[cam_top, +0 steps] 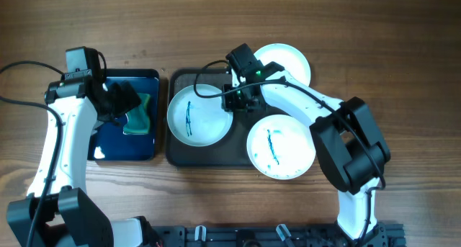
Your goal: Clean dirty plates on tray and stack at the side
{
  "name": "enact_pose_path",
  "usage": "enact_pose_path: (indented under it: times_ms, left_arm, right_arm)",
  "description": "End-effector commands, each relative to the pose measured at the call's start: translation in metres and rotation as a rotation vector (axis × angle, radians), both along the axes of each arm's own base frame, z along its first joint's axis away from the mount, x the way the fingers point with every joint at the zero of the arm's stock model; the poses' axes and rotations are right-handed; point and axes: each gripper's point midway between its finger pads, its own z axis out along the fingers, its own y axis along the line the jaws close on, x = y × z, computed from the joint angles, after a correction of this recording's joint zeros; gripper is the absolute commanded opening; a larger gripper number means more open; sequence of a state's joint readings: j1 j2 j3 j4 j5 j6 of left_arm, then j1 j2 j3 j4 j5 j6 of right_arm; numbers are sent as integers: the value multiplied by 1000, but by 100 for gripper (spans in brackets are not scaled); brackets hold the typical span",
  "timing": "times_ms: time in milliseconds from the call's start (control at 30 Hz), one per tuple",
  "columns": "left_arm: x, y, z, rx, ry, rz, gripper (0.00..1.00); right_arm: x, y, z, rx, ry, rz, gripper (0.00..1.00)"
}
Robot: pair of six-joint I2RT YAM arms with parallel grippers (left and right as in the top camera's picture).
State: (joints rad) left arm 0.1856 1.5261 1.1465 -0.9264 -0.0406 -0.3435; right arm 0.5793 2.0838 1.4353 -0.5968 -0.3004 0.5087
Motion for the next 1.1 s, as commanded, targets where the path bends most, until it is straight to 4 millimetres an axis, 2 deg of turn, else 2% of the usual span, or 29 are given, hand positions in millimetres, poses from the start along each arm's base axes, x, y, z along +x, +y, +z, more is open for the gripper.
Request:
enact_pose_path:
  times_ms: [0,67,133,267,367,467,533,633,800,967,1000,1067]
  left_arm:
    - [4,5,3,15,-10,20,100]
    - [5,5,3,15,-11,20,100]
    - [5,5,3,16,-14,20,100]
    - [7,5,3,16,-20,20,100]
    - [7,5,3,13,-21,19,100]
    - [7,5,3,13,-22,20,100]
    - [7,5,3,13,-22,20,100]
    - [8,5,4,14,-26,20,100]
    - [7,3,3,6,-23,17,100]
    - [3,2,1,-1,-4,16,100]
    - [2,1,0,-2,0,15,100]
    - [-1,1,-1,-5,11,15,100]
  right_arm:
    - [8,10,19,40,-9,38,43]
    - [12,4,34,4,-26,99,46]
    - [17,-13,47,-86,-50,142,52]
    - [19,-19,43,-119,-57,154,54]
    - [16,-23,28,-146,-50,171,51]
    - [7,-25,-3,-151,-9,184,43]
    - [4,-27,-13,-157,-9,212,39]
    - [3,-21,-14,-140,-51,314,37]
    - [1,-10,-21,-138,-71,359,35]
    - [-4,-19,-44,-192,-6,287,9]
    - [-4,-20,-45,-198,-2,287,6]
    - [-3,-24,-47,-224,-6,280,4]
